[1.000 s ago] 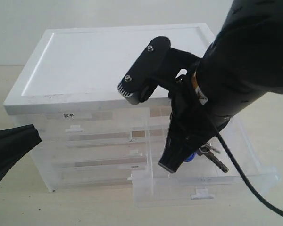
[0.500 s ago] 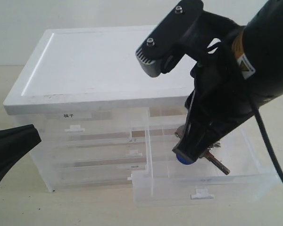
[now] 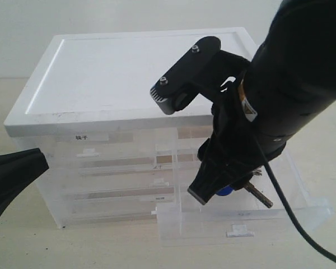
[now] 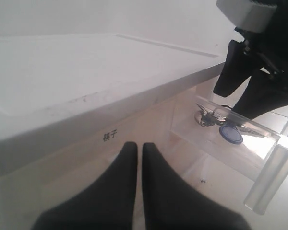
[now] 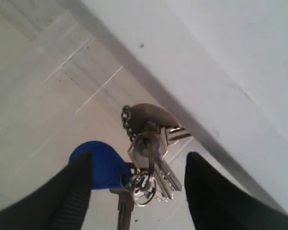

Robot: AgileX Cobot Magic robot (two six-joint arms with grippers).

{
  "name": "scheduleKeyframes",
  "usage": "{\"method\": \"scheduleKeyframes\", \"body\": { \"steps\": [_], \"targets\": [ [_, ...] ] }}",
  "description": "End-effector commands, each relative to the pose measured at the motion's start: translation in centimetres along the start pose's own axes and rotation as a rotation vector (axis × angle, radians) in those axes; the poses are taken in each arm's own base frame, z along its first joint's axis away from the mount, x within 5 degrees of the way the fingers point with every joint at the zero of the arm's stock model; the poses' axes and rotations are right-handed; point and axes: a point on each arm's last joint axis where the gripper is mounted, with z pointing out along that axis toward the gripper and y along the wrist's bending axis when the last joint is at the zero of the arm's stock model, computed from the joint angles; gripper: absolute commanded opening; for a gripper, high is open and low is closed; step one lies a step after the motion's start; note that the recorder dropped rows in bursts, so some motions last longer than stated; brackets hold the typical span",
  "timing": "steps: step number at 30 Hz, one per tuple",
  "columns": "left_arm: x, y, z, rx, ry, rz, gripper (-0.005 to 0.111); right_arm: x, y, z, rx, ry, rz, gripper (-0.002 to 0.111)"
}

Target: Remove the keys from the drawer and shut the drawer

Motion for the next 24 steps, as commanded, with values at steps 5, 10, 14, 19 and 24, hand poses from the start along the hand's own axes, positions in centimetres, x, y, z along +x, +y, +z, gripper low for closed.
{"method": "scheduleKeyframes", "body": {
  "steps": [5,10,14,19,24],
  "targets": [
    [0.1,0.0,0.0,0.002,0.003,-0.013,0.005,0.2,-1.0,0.5,0.021,0.038,0.081,0.053],
    [0.1,-0.1,0.0,0.004,0.0,-0.013,0.005,0.0,-0.5,0.6,-0.062,0.018,0.078,0.053],
    [0.1,-0.1,0.0,0.004,0.0,-0.013,0.005,0.0,-0.5,0.7,-0.06,0.017,0.075,0.052],
    [0.1,-0.1,0.0,0.004,0.0,-0.013,0.005,1.1,-0.1,1.9,-0.06,0.054,0.067,0.052],
    [0.1,-0.1,0.0,0.004,0.0,-0.013,0.005,1.8,0.2,3.0,-0.049,0.053,0.055,0.052]
  ]
}}
